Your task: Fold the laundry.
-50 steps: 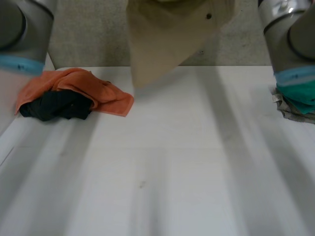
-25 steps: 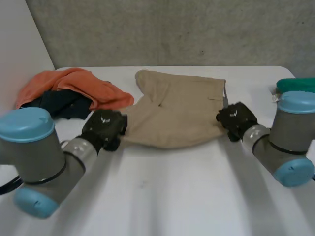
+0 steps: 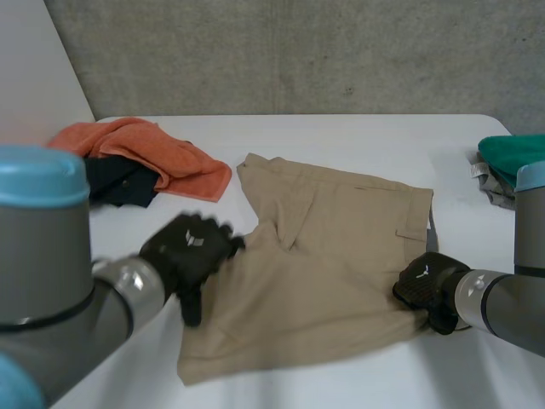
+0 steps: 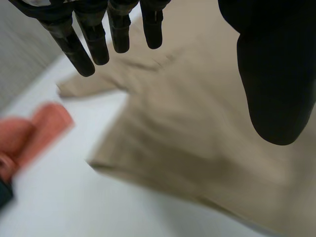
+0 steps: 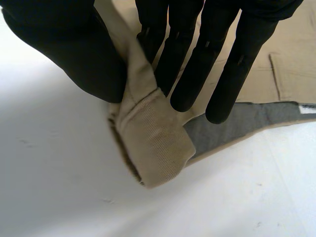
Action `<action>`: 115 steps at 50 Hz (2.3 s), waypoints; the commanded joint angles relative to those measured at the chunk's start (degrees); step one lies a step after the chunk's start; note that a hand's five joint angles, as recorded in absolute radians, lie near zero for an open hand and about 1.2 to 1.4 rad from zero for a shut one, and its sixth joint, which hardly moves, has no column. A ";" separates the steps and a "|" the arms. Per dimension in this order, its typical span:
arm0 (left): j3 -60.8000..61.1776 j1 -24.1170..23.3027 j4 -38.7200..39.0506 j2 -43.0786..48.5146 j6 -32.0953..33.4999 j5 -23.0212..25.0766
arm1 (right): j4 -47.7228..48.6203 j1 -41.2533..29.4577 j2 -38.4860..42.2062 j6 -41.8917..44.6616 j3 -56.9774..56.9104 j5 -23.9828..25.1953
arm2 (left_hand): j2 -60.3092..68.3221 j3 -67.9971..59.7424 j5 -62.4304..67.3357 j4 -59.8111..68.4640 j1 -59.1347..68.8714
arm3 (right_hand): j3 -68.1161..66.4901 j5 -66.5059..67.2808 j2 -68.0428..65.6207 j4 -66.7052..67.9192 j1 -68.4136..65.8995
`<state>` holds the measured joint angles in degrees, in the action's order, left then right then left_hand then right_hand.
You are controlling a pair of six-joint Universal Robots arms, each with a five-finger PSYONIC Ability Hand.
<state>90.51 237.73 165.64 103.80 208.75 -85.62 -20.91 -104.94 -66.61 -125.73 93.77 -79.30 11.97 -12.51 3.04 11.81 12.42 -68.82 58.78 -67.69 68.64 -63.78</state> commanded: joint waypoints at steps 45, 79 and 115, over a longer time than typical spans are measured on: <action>-55.10 5.38 5.05 49.05 21.96 9.52 | 12.29 -0.88 1.66 -1.01 3.97 0.02 | 68.03 -67.49 66.96 68.19 67.58 | -11.18 11.22 -12.31 11.36 -16.22; -62.90 3.18 6.99 51.40 6.22 27.34 | 12.38 0.09 0.43 -1.62 3.97 0.11 | 20.11 -19.57 19.03 20.27 19.66 | -11.18 11.22 -12.31 11.36 -16.22; -73.55 1.60 -1.45 60.99 27.41 22.25 | 12.38 0.70 0.43 -2.24 4.40 1.25 | 28.52 -27.98 27.44 28.68 28.07 | -11.18 11.22 -12.31 11.36 -16.22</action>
<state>16.77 239.31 164.93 164.58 233.99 -62.12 -8.55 -104.30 -66.18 -127.97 98.11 -78.09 34.21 -33.97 24.28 34.49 34.03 -68.82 59.08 -67.70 68.64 -63.78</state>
